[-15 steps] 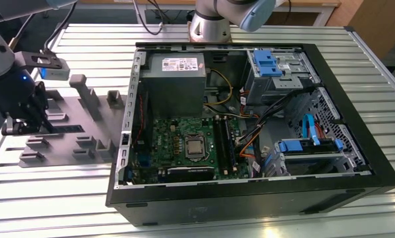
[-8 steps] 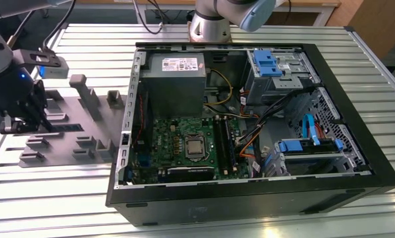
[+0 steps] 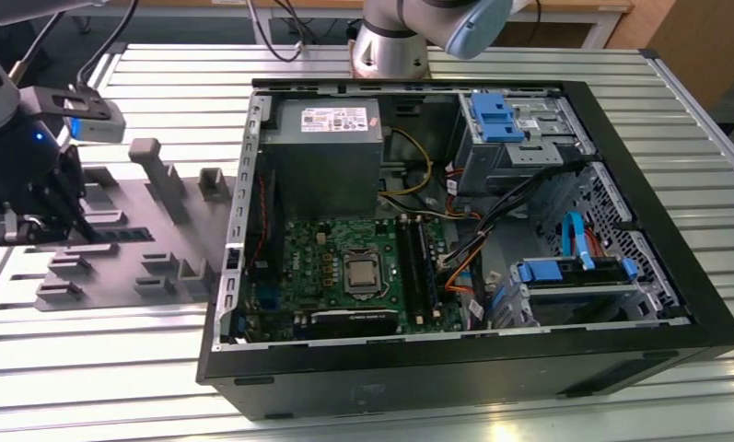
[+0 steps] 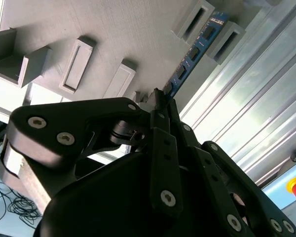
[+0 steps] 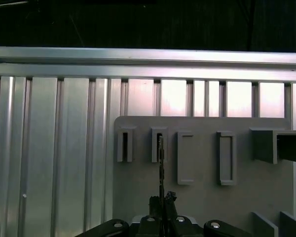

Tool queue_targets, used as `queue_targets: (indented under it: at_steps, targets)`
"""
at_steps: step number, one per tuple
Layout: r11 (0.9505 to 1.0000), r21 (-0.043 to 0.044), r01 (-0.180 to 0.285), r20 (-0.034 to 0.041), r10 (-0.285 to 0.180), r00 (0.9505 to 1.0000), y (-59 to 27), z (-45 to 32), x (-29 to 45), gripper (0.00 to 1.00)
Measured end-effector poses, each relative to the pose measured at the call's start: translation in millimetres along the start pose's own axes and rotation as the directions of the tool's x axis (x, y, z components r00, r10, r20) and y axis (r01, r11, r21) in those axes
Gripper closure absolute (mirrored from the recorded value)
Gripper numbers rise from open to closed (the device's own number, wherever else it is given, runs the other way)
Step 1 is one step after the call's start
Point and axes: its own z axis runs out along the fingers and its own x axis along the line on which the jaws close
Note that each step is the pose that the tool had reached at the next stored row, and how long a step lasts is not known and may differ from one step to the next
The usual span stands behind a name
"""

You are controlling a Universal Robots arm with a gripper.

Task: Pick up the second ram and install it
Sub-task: 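Pick up the second ram and move it above second insertion slot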

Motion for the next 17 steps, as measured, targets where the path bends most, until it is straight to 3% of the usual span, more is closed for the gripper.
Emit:
queue_targets:
  at_steps: [17]
  targets:
    - [1.0000,-0.0001,0.000,0.0000,0.000,1.0000,0.2,-9.1,0.0,0.86]
